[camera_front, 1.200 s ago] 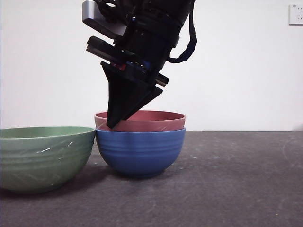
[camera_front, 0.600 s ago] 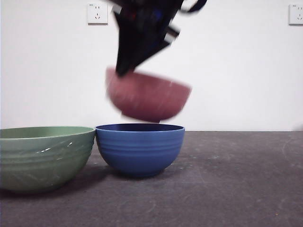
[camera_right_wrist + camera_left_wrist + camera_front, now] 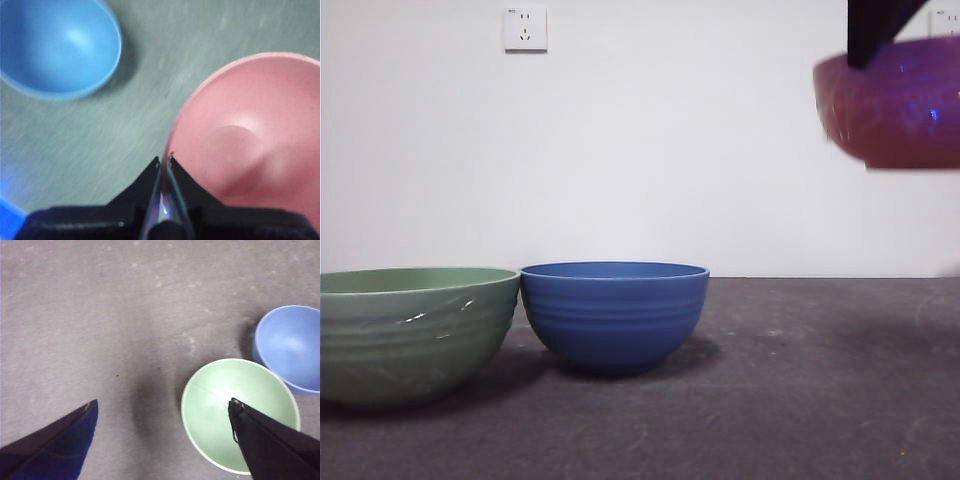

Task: Pick up the green bowl on the top,put the green bowl on the left,pick up the red bowl in the middle,put the red bowl on the right

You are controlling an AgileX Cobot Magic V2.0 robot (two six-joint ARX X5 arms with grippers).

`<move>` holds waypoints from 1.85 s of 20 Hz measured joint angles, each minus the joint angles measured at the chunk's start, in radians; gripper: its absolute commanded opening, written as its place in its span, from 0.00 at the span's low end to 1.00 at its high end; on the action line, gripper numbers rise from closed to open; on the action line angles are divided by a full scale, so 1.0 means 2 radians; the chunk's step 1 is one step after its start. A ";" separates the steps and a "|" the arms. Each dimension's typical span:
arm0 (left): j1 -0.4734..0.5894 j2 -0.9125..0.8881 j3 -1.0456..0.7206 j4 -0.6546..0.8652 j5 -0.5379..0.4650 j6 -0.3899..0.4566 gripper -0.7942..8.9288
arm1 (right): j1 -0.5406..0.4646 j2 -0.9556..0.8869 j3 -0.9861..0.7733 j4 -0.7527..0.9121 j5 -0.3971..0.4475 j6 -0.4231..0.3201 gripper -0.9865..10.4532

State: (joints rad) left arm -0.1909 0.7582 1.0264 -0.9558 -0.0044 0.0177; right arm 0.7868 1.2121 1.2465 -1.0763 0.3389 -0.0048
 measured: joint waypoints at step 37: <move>0.000 -0.035 -0.068 0.195 0.064 0.000 0.07 | -0.177 -0.286 -0.231 0.361 -0.091 -0.019 0.08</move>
State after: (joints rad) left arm -0.1909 0.6891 0.8902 -0.5652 0.1246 0.0174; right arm 0.4320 0.6395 0.7849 -0.3542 0.1570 -0.0425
